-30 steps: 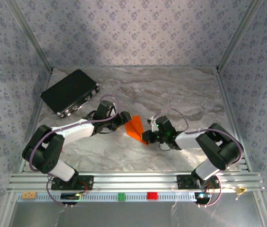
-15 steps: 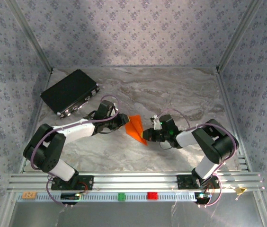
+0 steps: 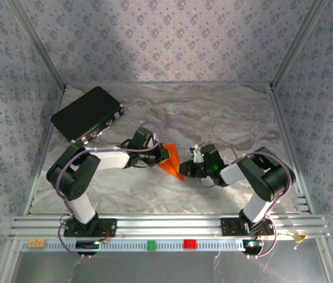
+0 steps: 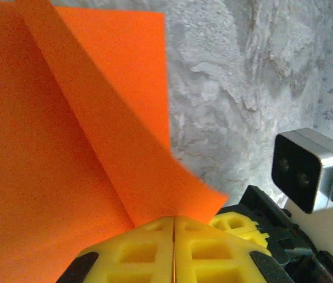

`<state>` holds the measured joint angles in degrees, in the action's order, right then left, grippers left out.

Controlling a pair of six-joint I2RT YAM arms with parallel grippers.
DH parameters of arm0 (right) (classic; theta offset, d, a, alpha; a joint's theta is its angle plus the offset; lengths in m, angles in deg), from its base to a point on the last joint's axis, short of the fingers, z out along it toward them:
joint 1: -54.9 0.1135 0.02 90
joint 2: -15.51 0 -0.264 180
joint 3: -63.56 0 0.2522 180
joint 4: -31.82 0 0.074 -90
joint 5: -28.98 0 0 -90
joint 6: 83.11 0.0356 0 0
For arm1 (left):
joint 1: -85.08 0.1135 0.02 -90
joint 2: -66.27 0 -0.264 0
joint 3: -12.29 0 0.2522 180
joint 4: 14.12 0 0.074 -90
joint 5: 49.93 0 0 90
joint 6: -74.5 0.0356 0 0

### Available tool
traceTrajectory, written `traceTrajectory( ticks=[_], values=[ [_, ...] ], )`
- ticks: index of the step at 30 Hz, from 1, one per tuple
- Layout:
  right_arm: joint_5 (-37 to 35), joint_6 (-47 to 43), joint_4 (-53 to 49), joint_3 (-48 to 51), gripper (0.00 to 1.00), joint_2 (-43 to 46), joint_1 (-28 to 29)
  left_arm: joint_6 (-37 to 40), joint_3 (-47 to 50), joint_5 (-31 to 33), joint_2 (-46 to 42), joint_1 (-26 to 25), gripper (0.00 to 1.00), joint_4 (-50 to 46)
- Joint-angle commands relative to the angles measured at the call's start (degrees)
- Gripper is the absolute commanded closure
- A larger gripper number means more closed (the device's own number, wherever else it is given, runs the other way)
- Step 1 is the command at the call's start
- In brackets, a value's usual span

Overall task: Fold a paper plane with a square sheet of paper (pick it up from the middle)
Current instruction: Fourth fold the wing at the center of the table.

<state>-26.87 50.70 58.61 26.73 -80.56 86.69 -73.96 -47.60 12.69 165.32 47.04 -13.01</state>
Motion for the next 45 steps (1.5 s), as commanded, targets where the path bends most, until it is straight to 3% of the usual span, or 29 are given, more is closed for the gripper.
traceTrajectory(
  ticks=[1,45],
  values=[
    [1.0,1.1,1.2,1.0,1.00,-1.0,-0.6,-0.8,-1.9,-2.0,1.4,-0.4,0.92,3.7],
    [0.1,0.6,-2.9,0.7,1.00,-2.0,-2.0,0.3,-6.4,1.4,10.2,-1.1,0.93,1.8]
  ],
)
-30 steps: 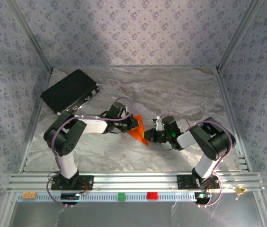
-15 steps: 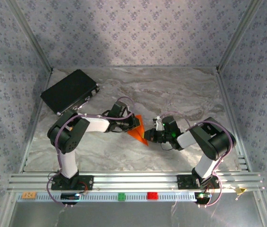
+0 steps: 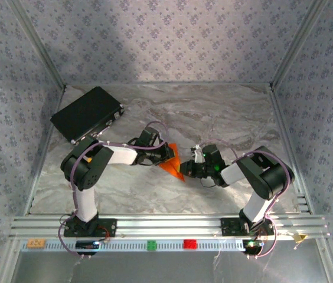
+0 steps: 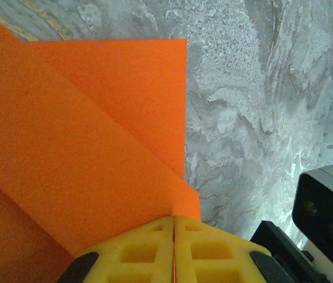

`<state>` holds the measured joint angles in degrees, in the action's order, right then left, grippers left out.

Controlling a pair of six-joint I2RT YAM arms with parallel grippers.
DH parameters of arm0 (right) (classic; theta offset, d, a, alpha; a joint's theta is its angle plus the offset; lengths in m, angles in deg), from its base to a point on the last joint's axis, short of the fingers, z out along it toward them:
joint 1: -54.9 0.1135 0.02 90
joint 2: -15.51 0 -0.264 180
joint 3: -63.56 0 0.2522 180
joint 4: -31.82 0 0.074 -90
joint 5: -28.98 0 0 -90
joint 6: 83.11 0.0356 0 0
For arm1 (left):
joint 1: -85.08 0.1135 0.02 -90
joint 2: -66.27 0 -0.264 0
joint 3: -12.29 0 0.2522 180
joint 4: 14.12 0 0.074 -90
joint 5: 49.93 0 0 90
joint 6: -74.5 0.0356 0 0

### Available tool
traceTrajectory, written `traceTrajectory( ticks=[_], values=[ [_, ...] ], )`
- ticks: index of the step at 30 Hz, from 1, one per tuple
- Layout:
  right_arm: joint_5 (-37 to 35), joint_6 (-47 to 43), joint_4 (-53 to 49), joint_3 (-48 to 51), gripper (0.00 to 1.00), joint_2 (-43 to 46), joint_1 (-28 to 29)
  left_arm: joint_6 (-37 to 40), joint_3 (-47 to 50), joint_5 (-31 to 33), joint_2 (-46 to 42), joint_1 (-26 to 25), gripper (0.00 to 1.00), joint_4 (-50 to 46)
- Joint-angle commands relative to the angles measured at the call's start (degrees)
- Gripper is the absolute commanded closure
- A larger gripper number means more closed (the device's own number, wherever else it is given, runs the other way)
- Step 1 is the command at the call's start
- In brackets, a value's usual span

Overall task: Fold a paper plane with a square sheet of paper (pick it up from the middle)
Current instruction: Fourth fold the wing at the center of the table.

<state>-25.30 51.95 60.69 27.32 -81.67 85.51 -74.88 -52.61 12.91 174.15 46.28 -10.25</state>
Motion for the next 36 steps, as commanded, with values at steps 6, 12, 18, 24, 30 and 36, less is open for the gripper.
traceTrajectory(
  ticks=[6,12,18,24,30,36],
  values=[
    [-1.3,-0.8,-5.7,-0.2,1.00,-0.8,-1.0,1.5,-1.7,1.6,1.8,-0.4,0.93,-1.7],
    [-1.1,-1.0,-6.3,-0.3,1.00,-0.7,-1.2,1.9,-1.6,2.5,2.0,-0.3,0.94,-2.9],
    [-0.6,-1.3,-7.2,-0.6,1.00,-0.7,-1.5,1.9,-1.5,3.0,2.6,-0.3,0.95,-3.2],
    [-0.3,-1.4,-8.0,-0.9,1.00,-0.6,-1.8,2.0,-1.4,3.3,3.0,-0.4,0.95,-3.6],
    [0.1,-1.0,-8.8,-1.1,0.95,0.8,-1.8,2.3,-1.6,3.0,3.5,-0.3,0.95,-4.2],
    [-0.4,-4.6,-16.4,-2.0,0.87,5.5,-1.5,2.4,-1.3,3.0,3.4,-0.3,0.96,-4.8]
  ],
)
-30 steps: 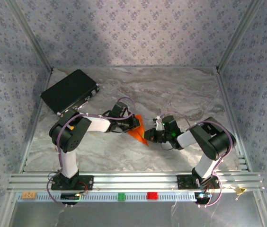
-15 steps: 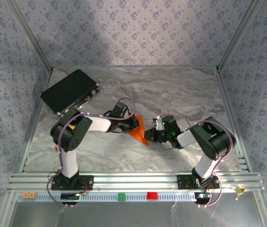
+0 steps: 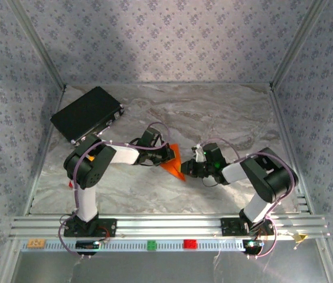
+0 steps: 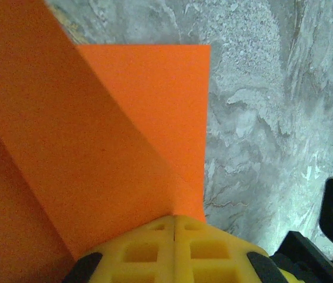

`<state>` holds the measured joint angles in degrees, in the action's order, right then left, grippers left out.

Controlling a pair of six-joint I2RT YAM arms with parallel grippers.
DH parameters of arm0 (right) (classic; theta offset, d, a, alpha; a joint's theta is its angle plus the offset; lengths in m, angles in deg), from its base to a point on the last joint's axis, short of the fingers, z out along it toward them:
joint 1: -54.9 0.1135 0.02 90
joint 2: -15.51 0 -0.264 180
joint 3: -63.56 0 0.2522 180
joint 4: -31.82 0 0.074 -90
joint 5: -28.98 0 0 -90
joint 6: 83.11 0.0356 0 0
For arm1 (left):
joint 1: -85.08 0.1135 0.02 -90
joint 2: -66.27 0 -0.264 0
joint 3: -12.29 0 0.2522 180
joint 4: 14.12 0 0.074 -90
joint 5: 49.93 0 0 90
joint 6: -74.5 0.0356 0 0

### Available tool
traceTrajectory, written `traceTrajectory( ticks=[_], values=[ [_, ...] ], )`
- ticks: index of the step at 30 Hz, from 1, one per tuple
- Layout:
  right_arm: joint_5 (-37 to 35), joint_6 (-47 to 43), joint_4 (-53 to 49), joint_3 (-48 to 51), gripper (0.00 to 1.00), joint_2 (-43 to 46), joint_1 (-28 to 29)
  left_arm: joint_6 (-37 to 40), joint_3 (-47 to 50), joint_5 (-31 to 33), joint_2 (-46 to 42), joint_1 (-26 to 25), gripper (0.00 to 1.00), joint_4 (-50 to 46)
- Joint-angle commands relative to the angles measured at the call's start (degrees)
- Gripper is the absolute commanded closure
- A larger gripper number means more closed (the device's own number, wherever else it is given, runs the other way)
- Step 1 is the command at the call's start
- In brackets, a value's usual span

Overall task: Fold a paper plane with a square sheet of paper (pick it up from the middle)
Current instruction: Fourth fold the wing at the center of the table.

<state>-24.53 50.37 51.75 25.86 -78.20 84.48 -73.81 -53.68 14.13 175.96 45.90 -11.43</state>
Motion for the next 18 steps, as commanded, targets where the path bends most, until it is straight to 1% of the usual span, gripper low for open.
traceTrajectory(
  ticks=[1,4,8,10,11,16,18],
  values=[
    [-1.2,-3.4,-8.4,-0.6,0.85,2.5,-0.4,1.4,-0.2,1.7,1.6,0.0,0.96,-3.7],
    [-1.5,-4.7,-10.6,-0.6,0.79,3.7,0.1,1.3,-0.3,1.8,1.6,0.1,0.96,-3.5],
    [-0.3,-5.8,-12.2,-1.5,0.76,3.7,0.9,1.3,-0.1,1.7,1.5,0.1,0.96,-3.4],
    [-1.1,-6.8,-14.2,-2.3,0.75,3.8,1.6,1.3,-0.1,1.7,1.5,0.0,0.96,-3.4],
    [-1.8,-7.0,-14.9,-2.4,0.75,3.9,1.8,1.3,-0.1,1.7,1.5,0.0,0.96,-3.4],
    [-1.9,-7.1,-15.4,-2.3,0.87,4.1,1.9,1.3,0.0,1.8,1.4,0.1,0.96,-3.6],
    [-1.7,-7.0,-15.4,-2.1,0.91,3.9,2.0,1.3,0.0,1.8,1.4,0.0,0.96,-3.6]
  ],
)
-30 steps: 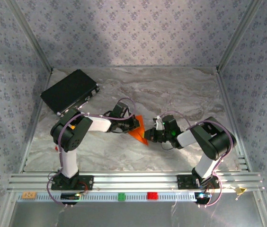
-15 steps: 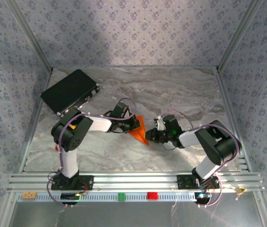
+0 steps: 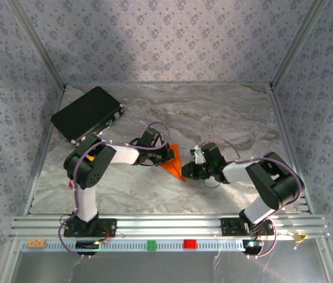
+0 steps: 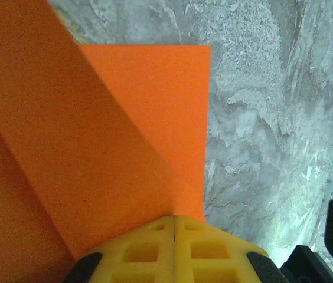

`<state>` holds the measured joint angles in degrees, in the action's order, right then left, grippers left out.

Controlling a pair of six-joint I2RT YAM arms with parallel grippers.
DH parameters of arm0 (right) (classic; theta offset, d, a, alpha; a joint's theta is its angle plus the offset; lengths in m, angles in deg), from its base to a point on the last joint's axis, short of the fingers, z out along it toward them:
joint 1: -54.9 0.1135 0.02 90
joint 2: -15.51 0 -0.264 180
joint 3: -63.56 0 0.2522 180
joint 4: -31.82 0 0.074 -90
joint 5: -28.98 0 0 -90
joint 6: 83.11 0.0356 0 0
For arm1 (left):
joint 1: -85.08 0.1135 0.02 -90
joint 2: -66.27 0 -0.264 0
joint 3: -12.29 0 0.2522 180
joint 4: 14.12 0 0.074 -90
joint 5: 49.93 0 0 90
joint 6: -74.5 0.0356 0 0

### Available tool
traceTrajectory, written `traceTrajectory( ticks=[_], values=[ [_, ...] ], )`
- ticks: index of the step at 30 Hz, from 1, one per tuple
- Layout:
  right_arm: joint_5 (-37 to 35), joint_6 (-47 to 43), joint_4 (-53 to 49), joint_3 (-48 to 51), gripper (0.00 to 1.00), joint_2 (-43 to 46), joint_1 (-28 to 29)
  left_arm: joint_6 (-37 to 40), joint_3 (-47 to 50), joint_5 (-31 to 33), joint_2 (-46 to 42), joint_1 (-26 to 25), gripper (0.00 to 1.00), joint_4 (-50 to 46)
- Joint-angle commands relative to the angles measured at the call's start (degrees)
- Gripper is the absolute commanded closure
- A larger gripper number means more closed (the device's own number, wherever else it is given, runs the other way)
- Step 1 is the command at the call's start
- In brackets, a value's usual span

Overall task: Fold a paper plane with a square sheet of paper (pick it up from the middle)
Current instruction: Fourth fold the wing at the center of the table.

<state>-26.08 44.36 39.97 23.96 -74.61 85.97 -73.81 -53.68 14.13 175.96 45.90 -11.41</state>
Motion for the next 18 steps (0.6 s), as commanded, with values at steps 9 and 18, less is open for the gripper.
traceTrajectory(
  ticks=[9,18],
  values=[
    [-0.9,0.2,-3.2,1.6,0.90,0.8,0.8,1.1,0.4,1.9,1.7,0.1,0.96,-3.4],
    [-0.9,-0.1,-5.0,2.6,0.88,3.0,0.9,1.0,0.7,2.1,1.4,0.1,0.97,-3.2]
  ],
)
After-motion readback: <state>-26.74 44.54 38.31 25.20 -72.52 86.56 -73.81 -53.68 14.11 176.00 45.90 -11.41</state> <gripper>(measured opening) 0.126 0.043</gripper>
